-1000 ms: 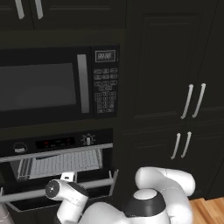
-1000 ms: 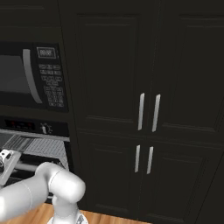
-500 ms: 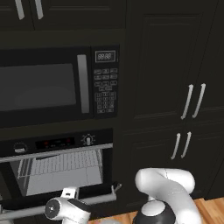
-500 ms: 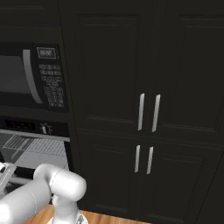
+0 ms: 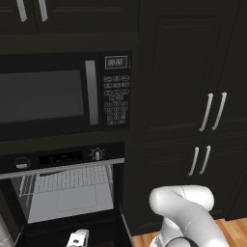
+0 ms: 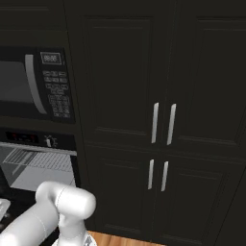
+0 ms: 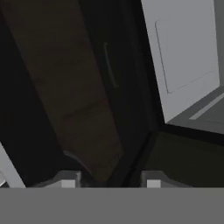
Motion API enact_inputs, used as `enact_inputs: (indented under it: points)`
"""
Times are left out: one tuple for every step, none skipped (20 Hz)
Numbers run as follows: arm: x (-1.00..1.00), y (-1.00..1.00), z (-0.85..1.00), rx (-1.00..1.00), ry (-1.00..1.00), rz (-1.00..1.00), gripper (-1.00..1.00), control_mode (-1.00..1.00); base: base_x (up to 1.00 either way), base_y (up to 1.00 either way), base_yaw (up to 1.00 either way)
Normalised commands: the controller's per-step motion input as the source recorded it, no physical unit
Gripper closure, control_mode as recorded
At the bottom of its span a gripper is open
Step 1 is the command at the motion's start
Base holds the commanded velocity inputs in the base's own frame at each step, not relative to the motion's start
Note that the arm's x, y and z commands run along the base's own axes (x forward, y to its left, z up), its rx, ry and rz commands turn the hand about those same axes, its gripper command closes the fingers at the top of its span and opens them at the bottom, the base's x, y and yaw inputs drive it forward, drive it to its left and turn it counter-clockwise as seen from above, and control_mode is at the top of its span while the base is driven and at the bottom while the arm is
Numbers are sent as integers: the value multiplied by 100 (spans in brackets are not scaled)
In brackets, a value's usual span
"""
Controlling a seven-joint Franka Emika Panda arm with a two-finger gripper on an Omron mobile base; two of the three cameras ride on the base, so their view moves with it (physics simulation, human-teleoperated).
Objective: Take the baked cake out of the oven and place it on the plate for cooling. Then close the oven door.
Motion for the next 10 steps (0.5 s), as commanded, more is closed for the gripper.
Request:
enact_inputs:
  points:
    - [-46,15,23,0,0,0,-100,-100,0,0,0]
    - [-38,13,30,0,0,0,-100,-100,0,0,0]
    - [-34,12,35,0,0,0,-100,-100,0,0,0]
    - [-27,12,38,0,1,0,-100,-100,0,0,0]
    - [-24,13,40,0,3,0,-100,-100,0,0,0]
    - [-15,14,42,-1,3,0,-100,-100,0,0,0]
    - [-9,13,40,-1,5,0,-100,-100,0,0,0]
    - [0,10,39,-3,4,0,-100,-100,0,0,0]
    - [0,12,40,-4,5,0,-100,-100,0,0,0]
    - [0,11,39,-4,5,0,-100,-100,0,0,0]
